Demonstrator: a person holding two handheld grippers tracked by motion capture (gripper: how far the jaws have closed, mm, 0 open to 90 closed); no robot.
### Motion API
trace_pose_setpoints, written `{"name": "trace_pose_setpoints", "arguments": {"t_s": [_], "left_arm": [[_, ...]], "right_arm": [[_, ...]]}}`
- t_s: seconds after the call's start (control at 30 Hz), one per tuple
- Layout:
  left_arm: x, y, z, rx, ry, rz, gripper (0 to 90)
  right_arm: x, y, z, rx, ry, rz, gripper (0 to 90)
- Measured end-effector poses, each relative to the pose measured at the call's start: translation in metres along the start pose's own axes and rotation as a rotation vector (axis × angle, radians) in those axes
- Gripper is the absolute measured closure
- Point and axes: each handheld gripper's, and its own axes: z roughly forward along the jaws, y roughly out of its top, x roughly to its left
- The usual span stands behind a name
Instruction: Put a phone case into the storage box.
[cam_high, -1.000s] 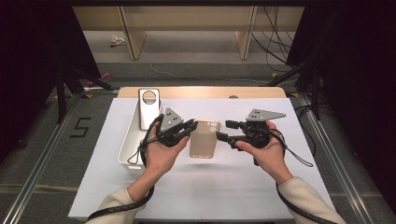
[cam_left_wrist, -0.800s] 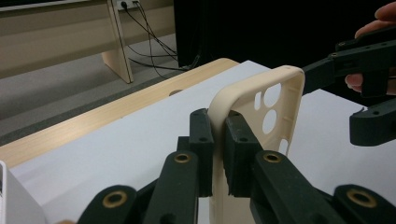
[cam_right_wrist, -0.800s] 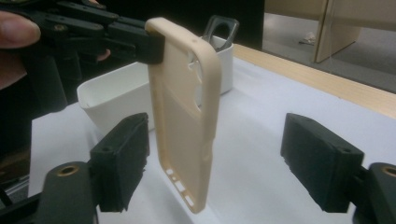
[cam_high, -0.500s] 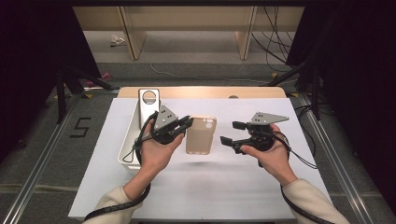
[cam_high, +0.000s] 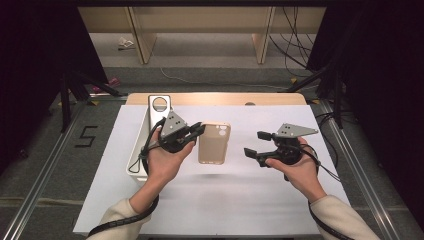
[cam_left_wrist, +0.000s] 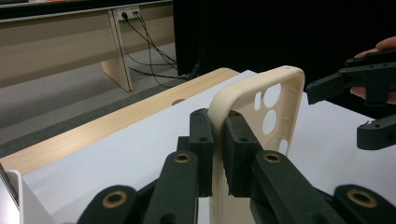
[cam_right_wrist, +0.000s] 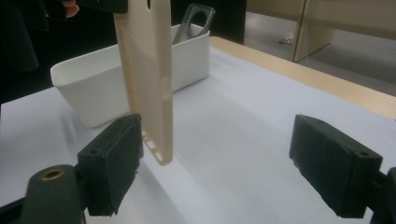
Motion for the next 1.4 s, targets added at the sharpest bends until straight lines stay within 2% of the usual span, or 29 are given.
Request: {"name": "trace_pose_setpoints", "arguments": {"t_s": [0.27, 1.4], "left_arm": [[0.005, 0.003, -0.005, -0.017, 0.008, 0.005, 82.6], [0.018, 0.01, -0.014, -0.036, 0.035, 0.014, 82.6]], "right_arm": [[-0.001, -0.007, -0.008, 0.008, -0.011, 0.0, 18.5], [0.0, -0.034, -0.036, 0.043, -0.037, 0.022, 16.3]]}}
